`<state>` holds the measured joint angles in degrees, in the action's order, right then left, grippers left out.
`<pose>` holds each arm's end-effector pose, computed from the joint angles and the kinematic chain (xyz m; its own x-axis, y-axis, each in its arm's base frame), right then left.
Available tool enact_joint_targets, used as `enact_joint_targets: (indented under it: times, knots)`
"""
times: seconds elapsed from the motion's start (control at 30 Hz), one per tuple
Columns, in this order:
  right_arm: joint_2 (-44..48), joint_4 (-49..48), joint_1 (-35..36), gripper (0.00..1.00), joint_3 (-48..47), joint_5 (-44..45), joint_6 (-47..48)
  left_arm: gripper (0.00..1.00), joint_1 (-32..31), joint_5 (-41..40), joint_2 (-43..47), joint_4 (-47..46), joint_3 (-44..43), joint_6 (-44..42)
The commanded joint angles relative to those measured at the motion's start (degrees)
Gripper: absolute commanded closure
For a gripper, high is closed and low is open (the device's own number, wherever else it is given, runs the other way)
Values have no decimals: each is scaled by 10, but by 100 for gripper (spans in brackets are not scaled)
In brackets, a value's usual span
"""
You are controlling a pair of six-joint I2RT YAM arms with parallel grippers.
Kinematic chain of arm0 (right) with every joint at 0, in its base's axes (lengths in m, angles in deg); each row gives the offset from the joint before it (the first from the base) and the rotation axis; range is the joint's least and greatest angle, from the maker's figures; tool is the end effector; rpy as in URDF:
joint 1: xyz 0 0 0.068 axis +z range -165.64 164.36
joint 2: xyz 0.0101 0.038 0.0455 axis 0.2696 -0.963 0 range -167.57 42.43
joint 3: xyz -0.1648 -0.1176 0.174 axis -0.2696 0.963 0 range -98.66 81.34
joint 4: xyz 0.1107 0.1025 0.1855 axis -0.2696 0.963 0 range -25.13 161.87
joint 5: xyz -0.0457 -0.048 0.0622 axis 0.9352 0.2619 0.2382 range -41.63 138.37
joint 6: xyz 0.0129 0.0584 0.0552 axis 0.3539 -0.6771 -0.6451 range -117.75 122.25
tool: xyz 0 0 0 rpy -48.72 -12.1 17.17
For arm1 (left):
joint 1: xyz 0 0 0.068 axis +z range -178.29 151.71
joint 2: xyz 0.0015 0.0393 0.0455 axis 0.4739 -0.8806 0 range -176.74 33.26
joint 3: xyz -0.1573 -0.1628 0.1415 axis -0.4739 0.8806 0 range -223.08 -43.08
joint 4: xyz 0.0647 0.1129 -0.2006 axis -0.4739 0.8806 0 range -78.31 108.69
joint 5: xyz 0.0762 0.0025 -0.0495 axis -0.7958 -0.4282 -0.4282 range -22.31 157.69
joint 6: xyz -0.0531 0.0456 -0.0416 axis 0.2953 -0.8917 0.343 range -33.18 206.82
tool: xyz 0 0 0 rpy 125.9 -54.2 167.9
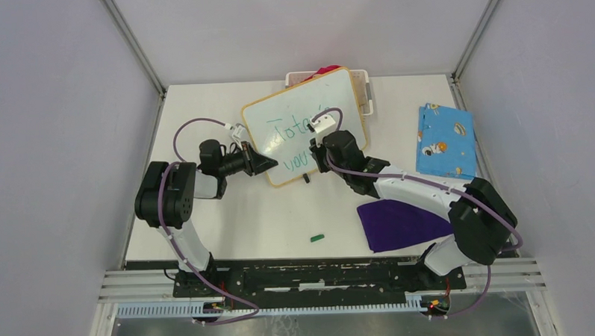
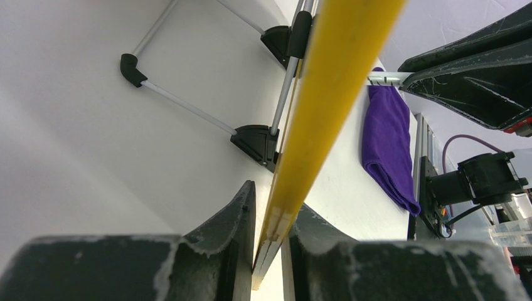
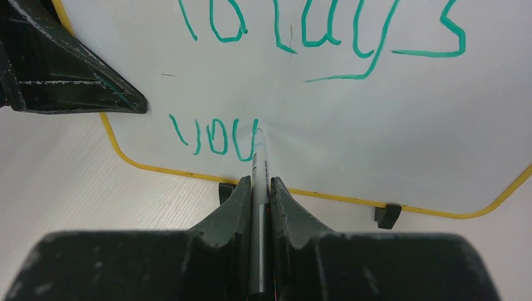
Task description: Write a sentence on the whiteboard
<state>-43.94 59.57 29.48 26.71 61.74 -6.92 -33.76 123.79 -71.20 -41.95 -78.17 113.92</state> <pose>0.2591 0.2371 0.2422 -0.3967 -0.1787 -0.9004 -0.4864 0.8728 0.0411 0.3204 -0.0897 0.1468 -0.6266 -0.1951 -0.7545 0.6324 0.4384 -0.6386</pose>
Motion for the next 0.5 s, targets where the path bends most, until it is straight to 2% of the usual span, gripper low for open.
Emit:
enact_joint_targets:
  times: [0.0, 0.47]
  knots:
    - [-7, -15, -5, 100, -34, 4, 0, 75, -8, -44, -13, 34, -9, -33]
    - [-30, -17, -13, 100, -38, 11, -1, 75, -8, -44, -12, 35, -10, -33]
